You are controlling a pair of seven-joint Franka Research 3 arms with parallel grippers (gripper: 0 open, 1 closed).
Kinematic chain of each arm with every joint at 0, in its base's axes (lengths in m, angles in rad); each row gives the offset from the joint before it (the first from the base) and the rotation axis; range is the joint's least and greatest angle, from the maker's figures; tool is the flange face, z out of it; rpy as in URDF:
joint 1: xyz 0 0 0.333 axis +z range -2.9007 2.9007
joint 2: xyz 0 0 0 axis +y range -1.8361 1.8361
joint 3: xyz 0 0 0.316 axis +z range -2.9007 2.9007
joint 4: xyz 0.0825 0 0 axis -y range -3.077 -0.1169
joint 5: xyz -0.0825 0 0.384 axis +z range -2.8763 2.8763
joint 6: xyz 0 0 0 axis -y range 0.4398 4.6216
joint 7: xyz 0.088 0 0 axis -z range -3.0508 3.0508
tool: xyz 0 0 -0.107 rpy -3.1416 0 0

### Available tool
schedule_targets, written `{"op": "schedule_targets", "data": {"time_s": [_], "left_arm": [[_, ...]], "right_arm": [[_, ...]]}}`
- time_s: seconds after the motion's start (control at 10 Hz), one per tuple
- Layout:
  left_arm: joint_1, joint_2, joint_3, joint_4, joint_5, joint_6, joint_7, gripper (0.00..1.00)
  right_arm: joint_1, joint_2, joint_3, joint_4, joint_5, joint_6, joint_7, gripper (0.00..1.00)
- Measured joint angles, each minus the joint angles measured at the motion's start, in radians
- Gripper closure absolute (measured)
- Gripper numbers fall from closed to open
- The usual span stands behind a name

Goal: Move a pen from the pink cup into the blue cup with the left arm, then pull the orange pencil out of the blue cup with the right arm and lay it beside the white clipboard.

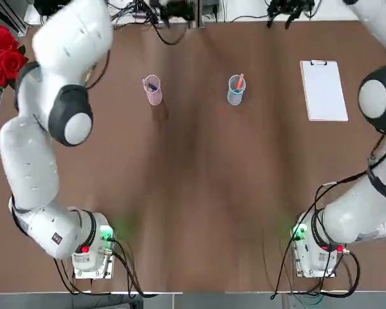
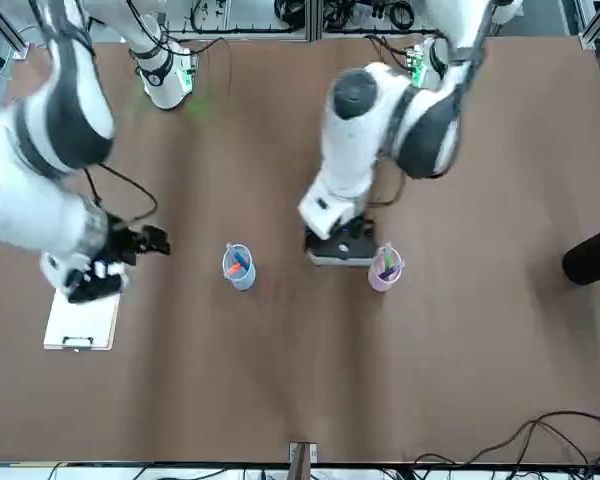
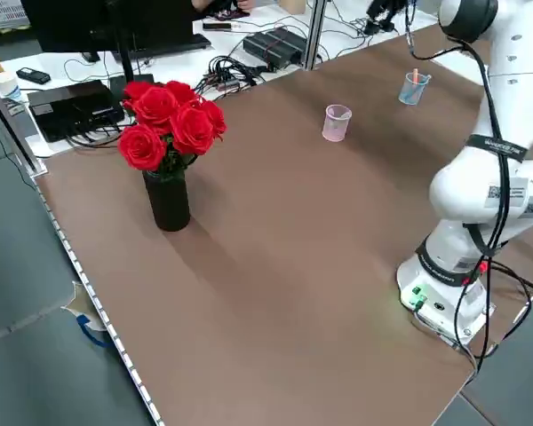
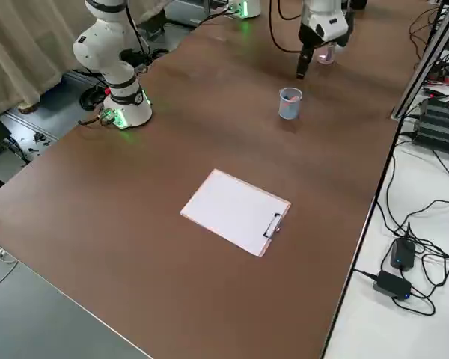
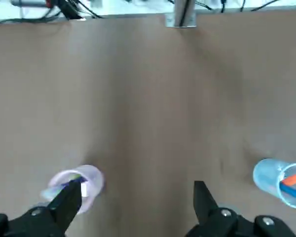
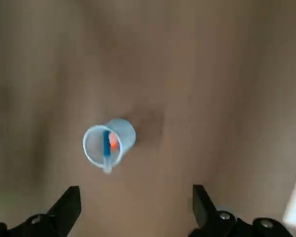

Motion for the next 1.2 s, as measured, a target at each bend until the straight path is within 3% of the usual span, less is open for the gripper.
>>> {"op": "schedule_targets", "data": {"time_s": [0.3, 0.5, 0.7, 0.8, 1.0, 1.2], "left_arm": [[0.161, -0.091, 0.001, -0.002, -0.043, -0.148, 0.226, 0.0], [0.274, -0.148, 0.001, -0.003, -0.086, -0.217, 0.372, 0.0], [0.421, -0.204, 0.004, -0.004, -0.206, -0.314, 0.493, 0.0], [0.469, -0.227, 0.013, -0.005, -0.23, -0.375, 0.506, 0.0], [0.48, -0.274, 0.075, -0.025, -0.233, -0.441, 0.508, 0.0], [0.479, -0.336, 0.129, -0.086, -0.233, -0.447, 0.526, 0.0]], "right_arm": [[0.011, 0.154, 0.063, 0.031, 0.004, 0.097, -0.005, 0.0], [0.015, 0.214, 0.073, 0.042, 0.028, 0.11, -0.01, 0.0], [0.028, 0.261, 0.08, 0.043, 0.041, 0.154, -0.01, 0.03], [0.035, 0.274, 0.081, 0.042, 0.042, 0.157, -0.009, 0.11], [0.044, 0.282, 0.082, 0.04, 0.046, 0.157, -0.004, 0.26], [0.051, 0.283, 0.082, 0.035, 0.05, 0.155, 0.004, 0.33]]}}
